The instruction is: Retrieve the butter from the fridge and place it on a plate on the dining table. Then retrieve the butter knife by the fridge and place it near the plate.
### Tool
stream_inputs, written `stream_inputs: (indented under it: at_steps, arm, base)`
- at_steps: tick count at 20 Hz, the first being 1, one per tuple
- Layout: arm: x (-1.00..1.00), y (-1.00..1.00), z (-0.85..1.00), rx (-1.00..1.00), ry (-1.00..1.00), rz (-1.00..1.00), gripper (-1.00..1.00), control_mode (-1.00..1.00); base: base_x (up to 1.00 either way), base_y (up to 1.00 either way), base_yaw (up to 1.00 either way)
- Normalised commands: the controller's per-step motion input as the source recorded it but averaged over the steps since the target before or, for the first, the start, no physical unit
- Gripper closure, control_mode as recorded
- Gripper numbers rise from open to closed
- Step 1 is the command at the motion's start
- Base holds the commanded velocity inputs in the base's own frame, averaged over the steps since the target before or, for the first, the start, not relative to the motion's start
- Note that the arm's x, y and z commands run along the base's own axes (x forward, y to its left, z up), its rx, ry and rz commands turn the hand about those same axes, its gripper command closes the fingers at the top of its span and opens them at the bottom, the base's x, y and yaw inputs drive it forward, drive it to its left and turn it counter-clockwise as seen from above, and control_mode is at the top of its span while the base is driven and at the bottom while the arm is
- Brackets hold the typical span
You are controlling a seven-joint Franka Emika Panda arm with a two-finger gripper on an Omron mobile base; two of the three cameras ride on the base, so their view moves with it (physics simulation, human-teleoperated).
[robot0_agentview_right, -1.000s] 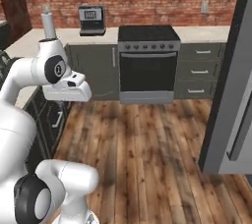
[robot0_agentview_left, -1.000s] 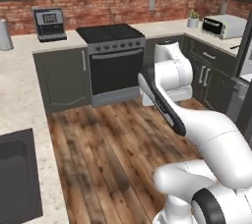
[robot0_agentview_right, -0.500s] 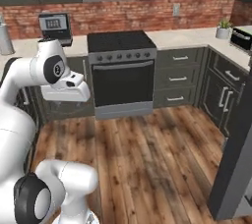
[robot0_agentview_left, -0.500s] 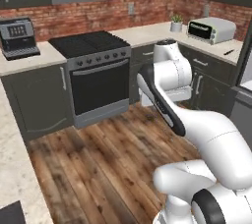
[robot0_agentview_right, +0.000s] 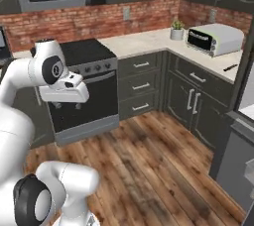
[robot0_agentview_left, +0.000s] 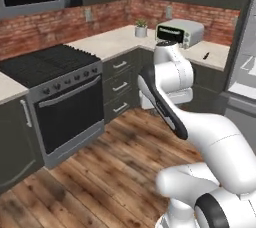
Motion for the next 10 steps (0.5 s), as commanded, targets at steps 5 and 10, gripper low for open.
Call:
stream_inputs:
  at_steps: [5, 10]
  arm:
    - [0.00, 0.00, 0.00, 0.00, 0.00, 0.00, -1.00, 1.00]
    - [0.00, 0.00, 0.00, 0.00, 0.00, 0.00, -1.00, 1.00]
  base:
    - [1.00, 0.55, -0.59]
    - [1.00, 0.73, -0.60]
